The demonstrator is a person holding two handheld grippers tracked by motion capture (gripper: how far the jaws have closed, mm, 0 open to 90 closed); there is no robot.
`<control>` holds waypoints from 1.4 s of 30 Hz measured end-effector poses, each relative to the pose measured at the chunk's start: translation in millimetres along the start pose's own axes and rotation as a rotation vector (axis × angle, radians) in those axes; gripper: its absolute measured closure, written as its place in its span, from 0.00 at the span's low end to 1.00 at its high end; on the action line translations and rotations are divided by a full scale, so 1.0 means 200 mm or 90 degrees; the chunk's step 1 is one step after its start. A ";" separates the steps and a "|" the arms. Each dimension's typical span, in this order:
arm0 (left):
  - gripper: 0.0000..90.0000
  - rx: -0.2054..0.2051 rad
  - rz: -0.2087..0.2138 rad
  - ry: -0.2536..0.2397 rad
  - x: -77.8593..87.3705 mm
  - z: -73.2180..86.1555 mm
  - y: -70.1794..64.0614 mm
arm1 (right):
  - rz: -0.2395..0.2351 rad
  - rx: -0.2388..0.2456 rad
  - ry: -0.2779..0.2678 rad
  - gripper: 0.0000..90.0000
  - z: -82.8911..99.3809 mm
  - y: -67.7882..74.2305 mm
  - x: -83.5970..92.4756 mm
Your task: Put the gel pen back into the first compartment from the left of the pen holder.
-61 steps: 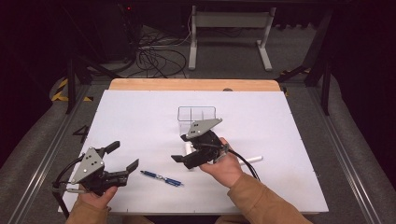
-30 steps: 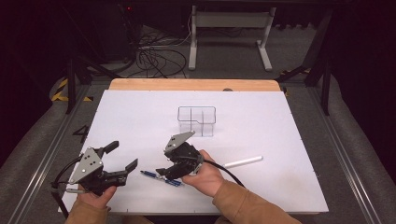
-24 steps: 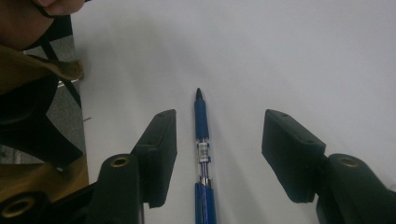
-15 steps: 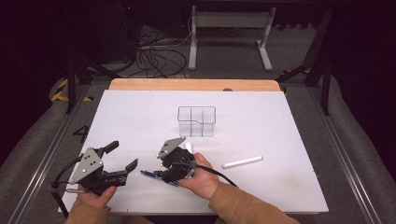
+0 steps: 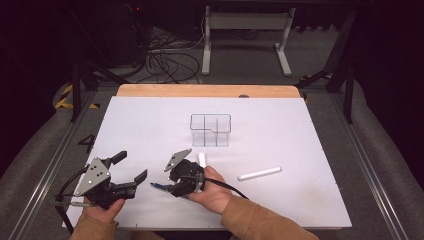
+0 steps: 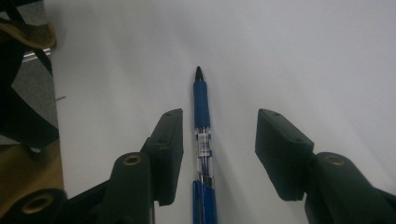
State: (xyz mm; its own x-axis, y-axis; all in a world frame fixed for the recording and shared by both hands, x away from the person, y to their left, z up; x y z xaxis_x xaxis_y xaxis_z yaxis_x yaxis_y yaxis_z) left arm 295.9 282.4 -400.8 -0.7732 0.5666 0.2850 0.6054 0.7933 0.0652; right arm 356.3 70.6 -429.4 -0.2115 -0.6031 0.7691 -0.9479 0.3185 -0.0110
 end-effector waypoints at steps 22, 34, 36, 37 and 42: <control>0.16 0.017 -0.007 0.000 0.00 0.01 0.02 | 0.005 0.018 0.082 0.76 0.02 0.04 -0.13; 0.16 0.018 -0.009 -0.002 0.00 0.01 0.02 | 0.030 0.046 0.097 0.86 0.02 0.07 -0.16; 0.16 0.017 -0.010 -0.002 0.00 0.01 0.02 | 0.032 0.048 0.096 0.88 0.02 0.08 -0.16; 0.16 0.018 -0.008 -0.001 0.00 0.01 0.02 | 0.036 0.053 0.099 0.88 0.02 0.08 -0.16; 0.16 0.016 -0.007 0.001 0.00 0.01 0.02 | 0.038 0.055 0.097 0.89 0.02 0.08 -0.16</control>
State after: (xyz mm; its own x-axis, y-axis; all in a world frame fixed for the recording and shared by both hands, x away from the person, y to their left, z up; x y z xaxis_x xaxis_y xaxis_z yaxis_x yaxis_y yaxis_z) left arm 297.5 285.9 -401.8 -0.7797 0.5570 0.2859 0.5915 0.8051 0.0446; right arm 346.3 92.3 -457.6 -0.2351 -0.4655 0.8533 -0.9533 0.2817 -0.1090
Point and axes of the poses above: each handheld gripper's, and its own axes: x roughly backward along the jaws, z roughly out of its underside, y roughly to its left, the point moved 2 cm from there along -x, roughly forward along the jaws
